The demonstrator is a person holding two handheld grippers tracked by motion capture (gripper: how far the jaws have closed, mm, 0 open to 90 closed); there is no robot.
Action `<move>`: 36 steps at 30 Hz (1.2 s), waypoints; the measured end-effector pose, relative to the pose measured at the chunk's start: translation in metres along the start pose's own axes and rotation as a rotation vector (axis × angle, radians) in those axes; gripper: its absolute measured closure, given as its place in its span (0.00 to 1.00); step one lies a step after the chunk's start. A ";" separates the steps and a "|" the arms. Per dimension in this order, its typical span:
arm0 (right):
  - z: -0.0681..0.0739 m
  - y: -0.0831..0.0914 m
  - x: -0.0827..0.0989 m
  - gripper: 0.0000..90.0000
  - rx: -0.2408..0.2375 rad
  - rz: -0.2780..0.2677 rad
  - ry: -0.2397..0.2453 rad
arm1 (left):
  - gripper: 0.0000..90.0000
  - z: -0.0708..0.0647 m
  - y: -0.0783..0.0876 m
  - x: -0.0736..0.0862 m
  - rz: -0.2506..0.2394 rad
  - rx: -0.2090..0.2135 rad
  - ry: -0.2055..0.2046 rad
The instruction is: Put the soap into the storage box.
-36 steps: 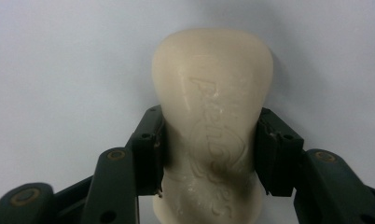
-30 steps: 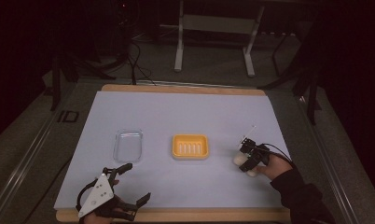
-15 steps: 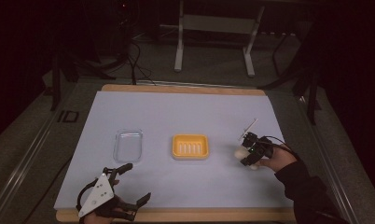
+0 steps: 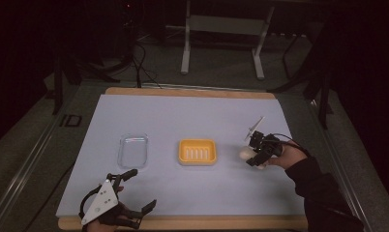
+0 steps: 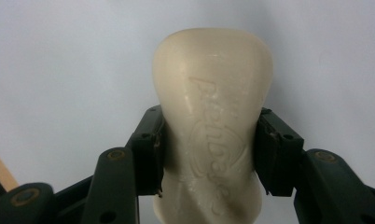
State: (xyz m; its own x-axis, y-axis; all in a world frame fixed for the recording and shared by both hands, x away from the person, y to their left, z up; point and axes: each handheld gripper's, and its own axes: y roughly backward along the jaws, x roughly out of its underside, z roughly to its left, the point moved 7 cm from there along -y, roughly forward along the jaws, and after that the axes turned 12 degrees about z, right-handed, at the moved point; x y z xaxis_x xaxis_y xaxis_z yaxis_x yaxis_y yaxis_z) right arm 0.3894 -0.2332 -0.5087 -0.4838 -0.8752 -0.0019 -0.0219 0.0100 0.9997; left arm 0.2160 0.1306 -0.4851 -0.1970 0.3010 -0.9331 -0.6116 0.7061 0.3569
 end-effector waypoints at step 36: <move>0.010 0.020 -0.041 0.55 0.001 -0.041 0.446 | 0.00 -0.001 0.000 0.000 0.000 0.004 -0.002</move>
State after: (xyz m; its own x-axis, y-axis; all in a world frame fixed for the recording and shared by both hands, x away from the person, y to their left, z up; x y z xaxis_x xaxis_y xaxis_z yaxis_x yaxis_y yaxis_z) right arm 0.3999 -0.1917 -0.4889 -0.0581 -0.9978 -0.0311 -0.0345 -0.0292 0.9990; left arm 0.2158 0.1300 -0.4852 -0.1958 0.3022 -0.9329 -0.6082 0.7088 0.3573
